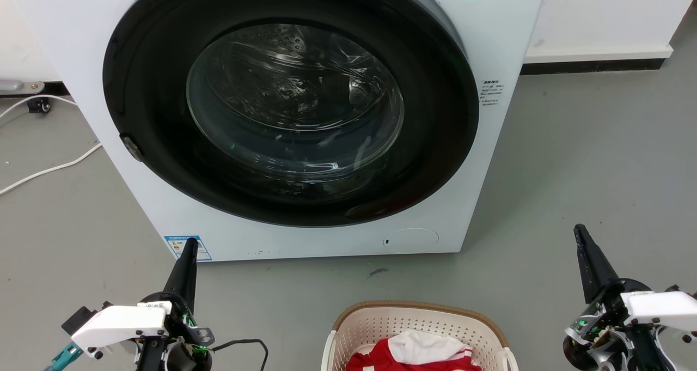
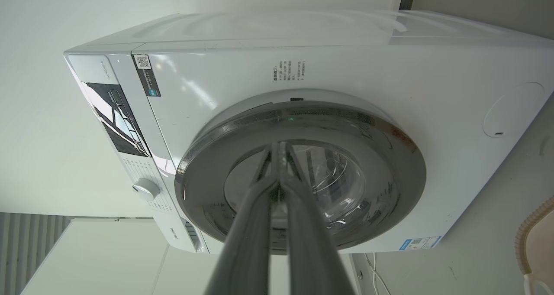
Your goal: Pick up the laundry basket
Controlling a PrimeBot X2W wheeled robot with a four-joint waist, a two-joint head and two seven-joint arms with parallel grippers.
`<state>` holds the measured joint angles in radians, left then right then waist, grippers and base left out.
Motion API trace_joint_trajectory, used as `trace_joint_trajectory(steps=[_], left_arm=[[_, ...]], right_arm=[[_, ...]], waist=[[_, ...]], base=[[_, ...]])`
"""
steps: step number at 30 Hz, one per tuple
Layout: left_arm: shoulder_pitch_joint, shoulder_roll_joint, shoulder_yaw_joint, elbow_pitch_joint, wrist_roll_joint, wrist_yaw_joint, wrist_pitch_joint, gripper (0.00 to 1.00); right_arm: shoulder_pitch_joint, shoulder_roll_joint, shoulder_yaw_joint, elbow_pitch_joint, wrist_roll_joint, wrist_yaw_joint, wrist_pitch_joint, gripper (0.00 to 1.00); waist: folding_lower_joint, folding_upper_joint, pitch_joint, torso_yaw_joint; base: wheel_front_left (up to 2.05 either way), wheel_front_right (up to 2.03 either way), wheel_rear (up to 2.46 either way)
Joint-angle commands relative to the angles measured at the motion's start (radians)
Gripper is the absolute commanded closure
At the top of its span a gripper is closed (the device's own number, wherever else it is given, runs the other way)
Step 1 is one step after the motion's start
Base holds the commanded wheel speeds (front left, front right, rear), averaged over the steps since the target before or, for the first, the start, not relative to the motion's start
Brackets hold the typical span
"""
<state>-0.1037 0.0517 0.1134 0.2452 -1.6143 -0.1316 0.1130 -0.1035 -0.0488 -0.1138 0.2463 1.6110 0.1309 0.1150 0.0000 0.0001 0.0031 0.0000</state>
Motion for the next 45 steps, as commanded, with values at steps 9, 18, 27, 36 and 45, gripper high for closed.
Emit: trace_joint_trajectory(steps=[9, 18, 27, 36, 45], left_arm=[[-0.010, -0.001, 0.003, 0.001, 0.002, -0.003, 0.005, 1.00], [-0.010, -0.001, 0.004, 0.001, 0.002, -0.003, 0.005, 1.00], [0.020, -0.004, -0.007, 0.020, 0.005, 0.001, -0.008, 0.00], [0.018, -0.003, -0.015, -0.010, 0.135, 0.007, -0.054, 0.00], [0.022, -0.003, -0.037, -0.066, 0.313, 0.051, -0.095, 0.00]], right_arm=[[-0.010, -0.003, 0.000, -0.004, 0.004, 0.000, 0.002, 1.00], [-0.010, -0.003, 0.000, -0.004, 0.004, 0.000, 0.002, 1.00], [0.022, 0.002, 0.004, 0.023, -0.006, 0.000, -0.007, 0.00], [0.032, 0.001, 0.006, -0.019, -0.148, 0.000, -0.053, 0.00], [0.048, 0.001, 0.022, -0.076, -0.353, 0.000, -0.094, 0.00]], waist=[[0.0000, -0.0001, 0.000, 0.000], [0.0000, -0.0001, 0.000, 0.000], [0.0000, -0.0001, 0.000, 0.000], [0.0000, -0.0001, 0.002, 0.000], [0.0000, -0.0001, 0.004, 0.000]], base=[[0.00, 0.00, 0.00], [0.00, 0.00, 0.00], [0.00, 0.00, 0.00], [0.00, 0.00, 0.00], [0.00, 0.00, 0.00]])
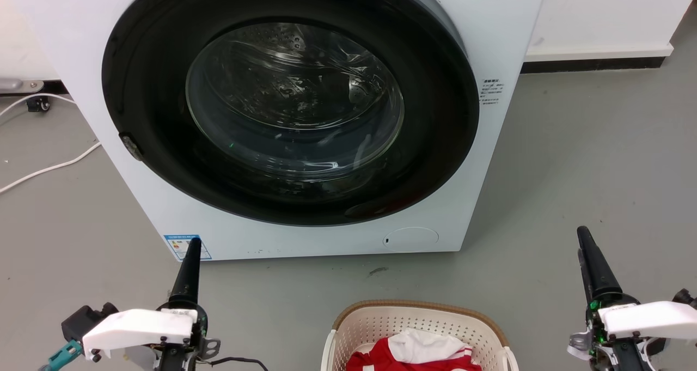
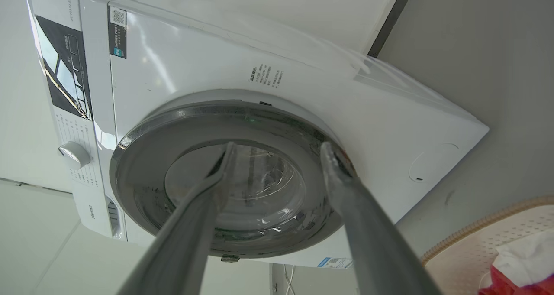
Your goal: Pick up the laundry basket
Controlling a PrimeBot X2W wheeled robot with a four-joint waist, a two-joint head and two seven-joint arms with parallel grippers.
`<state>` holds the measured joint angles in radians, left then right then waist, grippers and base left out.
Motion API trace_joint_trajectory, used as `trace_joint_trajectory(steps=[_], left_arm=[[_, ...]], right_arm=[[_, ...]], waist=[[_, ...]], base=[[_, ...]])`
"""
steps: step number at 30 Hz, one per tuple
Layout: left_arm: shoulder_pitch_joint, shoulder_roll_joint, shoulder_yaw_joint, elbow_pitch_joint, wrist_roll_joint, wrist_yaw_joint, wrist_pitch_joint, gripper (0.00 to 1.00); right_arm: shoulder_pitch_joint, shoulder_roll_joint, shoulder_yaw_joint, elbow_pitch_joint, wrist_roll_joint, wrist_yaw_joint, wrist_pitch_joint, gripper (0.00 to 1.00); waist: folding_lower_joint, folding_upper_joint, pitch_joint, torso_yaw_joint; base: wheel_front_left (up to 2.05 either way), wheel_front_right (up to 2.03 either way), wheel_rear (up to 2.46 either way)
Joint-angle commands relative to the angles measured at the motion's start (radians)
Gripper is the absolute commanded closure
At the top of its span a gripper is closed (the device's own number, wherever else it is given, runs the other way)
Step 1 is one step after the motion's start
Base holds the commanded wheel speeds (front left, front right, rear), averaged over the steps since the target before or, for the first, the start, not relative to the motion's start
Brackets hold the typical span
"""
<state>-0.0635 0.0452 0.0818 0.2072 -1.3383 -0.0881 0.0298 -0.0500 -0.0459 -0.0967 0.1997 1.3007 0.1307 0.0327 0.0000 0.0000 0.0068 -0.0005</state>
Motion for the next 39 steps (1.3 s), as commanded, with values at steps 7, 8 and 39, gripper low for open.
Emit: trace_joint_trajectory(steps=[7, 8, 39], left_arm=[[-0.012, 0.004, -0.036, -0.058, 0.179, 0.042, -0.040, 0.00], [-0.012, 0.004, -0.040, -0.061, 0.199, 0.047, -0.045, 0.00], [0.003, 0.005, -0.130, -0.123, 0.675, 0.117, -0.146, 0.00]], right_arm=[[0.006, -0.003, 0.031, -0.068, -0.211, 0.000, -0.041, 0.00], [0.008, -0.003, 0.034, -0.073, -0.234, 0.000, -0.045, 0.00], [0.055, -0.004, 0.073, -0.159, -0.732, 0.000, -0.148, 0.00]], waist=[[0.0000, 0.0000, 0.001, 0.000], [0.0000, 0.0000, 0.001, 0.000], [0.0000, 0.0000, 0.005, 0.002]], base=[[0.00, 0.00, 0.00], [0.00, 0.00, 0.00], [0.00, 0.00, 0.00]])
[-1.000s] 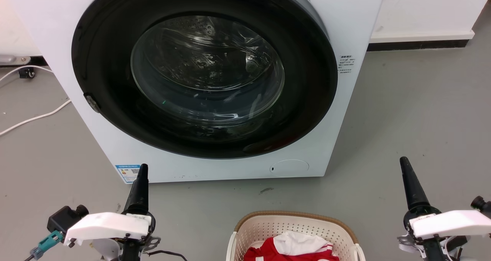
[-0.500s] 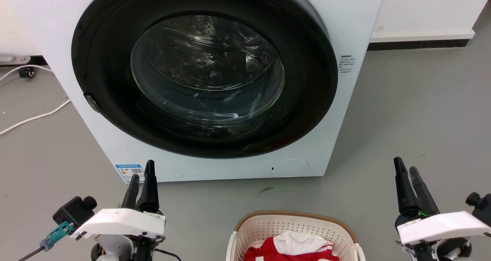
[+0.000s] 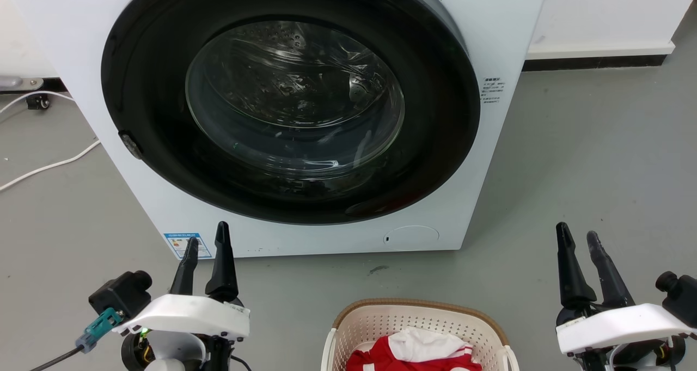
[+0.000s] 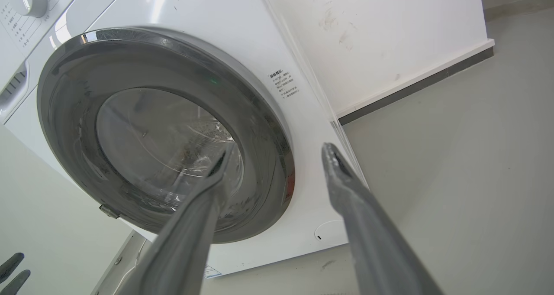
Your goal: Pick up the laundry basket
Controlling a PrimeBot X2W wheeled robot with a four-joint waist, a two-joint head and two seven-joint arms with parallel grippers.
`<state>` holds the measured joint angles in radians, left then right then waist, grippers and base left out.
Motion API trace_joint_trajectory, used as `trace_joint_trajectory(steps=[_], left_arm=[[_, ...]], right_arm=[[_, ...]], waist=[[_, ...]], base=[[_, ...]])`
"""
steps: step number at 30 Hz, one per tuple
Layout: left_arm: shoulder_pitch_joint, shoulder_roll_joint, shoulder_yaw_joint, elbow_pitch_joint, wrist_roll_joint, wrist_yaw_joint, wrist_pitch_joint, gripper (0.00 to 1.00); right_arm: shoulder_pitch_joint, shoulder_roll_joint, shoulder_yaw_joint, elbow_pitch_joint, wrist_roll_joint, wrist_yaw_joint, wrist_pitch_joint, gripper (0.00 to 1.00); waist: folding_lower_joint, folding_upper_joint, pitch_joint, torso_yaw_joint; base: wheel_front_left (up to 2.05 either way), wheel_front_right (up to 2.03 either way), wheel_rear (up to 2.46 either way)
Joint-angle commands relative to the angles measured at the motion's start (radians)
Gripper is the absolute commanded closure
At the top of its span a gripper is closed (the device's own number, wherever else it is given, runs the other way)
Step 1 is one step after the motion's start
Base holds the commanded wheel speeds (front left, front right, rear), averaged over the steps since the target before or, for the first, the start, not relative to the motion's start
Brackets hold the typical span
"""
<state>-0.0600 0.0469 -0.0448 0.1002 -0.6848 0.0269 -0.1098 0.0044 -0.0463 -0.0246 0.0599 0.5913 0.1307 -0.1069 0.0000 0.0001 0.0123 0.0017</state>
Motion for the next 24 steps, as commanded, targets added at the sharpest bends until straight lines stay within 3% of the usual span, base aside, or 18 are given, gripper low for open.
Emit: trace_joint_trajectory(steps=[1, 24], left_arm=[[0.000, 0.003, -0.006, -0.018, 0.035, 0.003, -0.010, 0.00], [0.011, 0.004, -0.052, -0.016, 0.302, 0.045, -0.070, 0.00]], right_arm=[[0.002, -0.004, 0.001, -0.021, -0.034, 0.000, -0.012, 0.00], [0.032, -0.005, -0.003, -0.053, -0.287, 0.000, -0.072, 0.00]], waist=[[0.0000, -0.0001, 0.000, 0.000], [0.0000, -0.0001, 0.002, -0.002]], base=[[0.00, 0.00, 0.00], [0.00, 0.00, 0.00]])
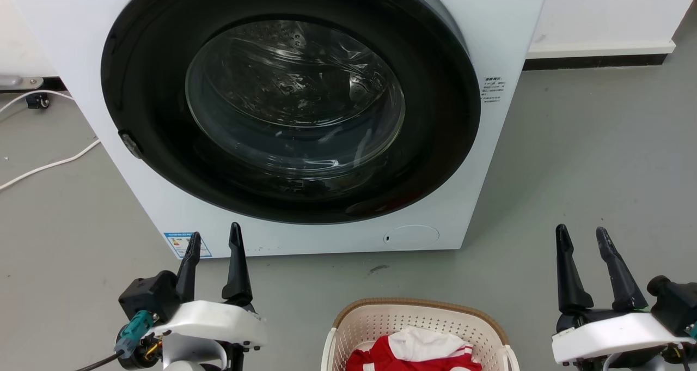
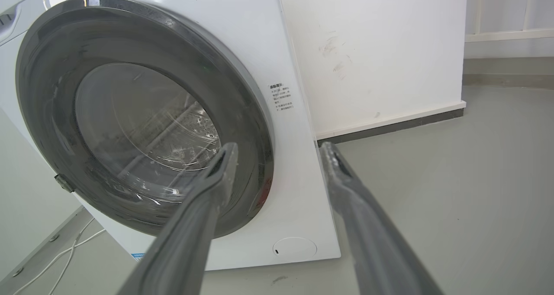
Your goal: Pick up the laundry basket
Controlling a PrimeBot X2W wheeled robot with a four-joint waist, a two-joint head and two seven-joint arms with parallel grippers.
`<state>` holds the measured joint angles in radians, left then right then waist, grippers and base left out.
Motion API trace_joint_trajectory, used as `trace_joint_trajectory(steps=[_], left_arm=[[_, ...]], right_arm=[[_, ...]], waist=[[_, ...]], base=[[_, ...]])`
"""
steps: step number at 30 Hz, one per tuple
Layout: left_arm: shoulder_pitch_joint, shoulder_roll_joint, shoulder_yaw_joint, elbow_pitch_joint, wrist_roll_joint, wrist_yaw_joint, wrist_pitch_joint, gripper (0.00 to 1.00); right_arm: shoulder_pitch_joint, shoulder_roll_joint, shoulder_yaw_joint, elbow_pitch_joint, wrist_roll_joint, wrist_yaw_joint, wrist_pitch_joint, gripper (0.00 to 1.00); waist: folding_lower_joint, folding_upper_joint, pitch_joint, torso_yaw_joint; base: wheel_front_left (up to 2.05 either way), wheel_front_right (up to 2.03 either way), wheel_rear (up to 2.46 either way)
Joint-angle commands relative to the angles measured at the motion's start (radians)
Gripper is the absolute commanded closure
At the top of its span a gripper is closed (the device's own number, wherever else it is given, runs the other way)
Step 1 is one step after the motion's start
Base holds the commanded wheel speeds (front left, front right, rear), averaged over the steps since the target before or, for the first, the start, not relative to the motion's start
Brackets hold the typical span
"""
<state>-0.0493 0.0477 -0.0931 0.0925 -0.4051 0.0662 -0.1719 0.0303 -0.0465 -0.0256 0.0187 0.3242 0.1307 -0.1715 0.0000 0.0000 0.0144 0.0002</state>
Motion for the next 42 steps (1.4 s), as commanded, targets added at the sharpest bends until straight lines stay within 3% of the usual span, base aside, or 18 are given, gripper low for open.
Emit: trace_joint_trajectory(steps=[1, 23, 42], left_arm=[[0.001, 0.003, -0.005, -0.008, 0.032, 0.007, -0.010, 0.00], [0.018, 0.003, -0.029, 0.024, 0.209, 0.033, -0.057, 0.00], [0.025, 0.004, -0.041, 0.041, 0.307, 0.043, -0.090, 0.00]], right_arm=[[0.006, -0.005, -0.002, -0.012, -0.032, 0.000, -0.009, 0.00], [0.035, -0.005, 0.005, -0.026, -0.209, 0.000, -0.059, 0.00], [0.048, -0.006, -0.009, -0.040, -0.289, 0.000, -0.090, 0.00]], waist=[[0.0000, 0.0000, 0.000, 0.000], [0.0000, 0.0000, 0.000, 0.000], [0.0000, 0.0000, 0.003, 0.001]], base=[[0.00, 0.00, 0.00], [0.00, 0.00, 0.00], [0.00, 0.00, 0.00]])
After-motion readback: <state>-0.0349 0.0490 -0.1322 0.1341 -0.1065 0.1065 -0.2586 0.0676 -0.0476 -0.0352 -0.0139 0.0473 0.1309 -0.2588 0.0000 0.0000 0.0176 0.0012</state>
